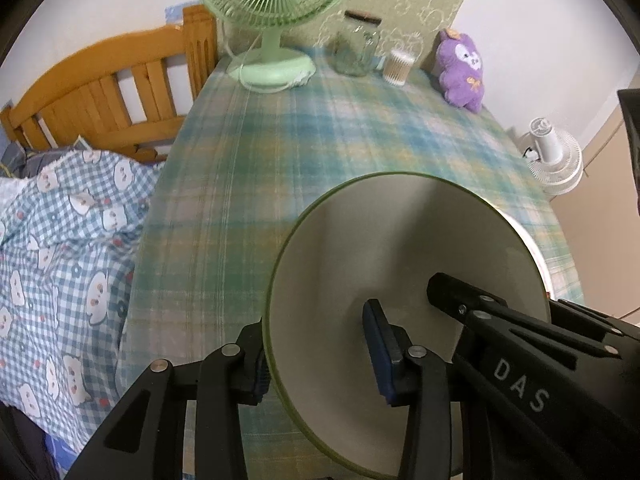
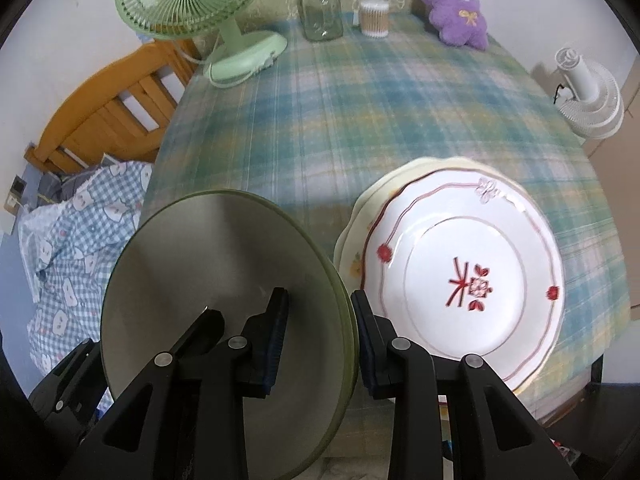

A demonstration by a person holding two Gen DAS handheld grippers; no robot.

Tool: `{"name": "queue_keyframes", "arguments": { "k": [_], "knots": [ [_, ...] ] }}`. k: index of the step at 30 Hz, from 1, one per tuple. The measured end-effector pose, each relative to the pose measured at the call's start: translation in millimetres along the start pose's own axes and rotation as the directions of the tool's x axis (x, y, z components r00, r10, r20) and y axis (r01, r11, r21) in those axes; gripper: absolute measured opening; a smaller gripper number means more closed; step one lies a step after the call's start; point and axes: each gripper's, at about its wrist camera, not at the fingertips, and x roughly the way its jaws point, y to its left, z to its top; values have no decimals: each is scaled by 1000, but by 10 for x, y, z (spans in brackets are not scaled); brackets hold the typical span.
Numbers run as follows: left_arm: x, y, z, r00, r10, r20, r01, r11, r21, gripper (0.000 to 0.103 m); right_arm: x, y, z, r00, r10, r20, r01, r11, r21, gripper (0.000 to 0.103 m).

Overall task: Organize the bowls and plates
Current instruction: 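Close both grippers on the rim of the stacked bowls, then lift the bowl stack with both grippers and carry it over the plates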

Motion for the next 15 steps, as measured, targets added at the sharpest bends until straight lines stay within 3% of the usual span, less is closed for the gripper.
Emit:
{"name": "queue_keyframes", "arguments": {
  "k": [15],
  "knots": [
    [-321,-341,111,997,-1,71,0,1000,17,40,-448,-263,90,998,3,61,-3,1000,-6,35]
  ]
}}
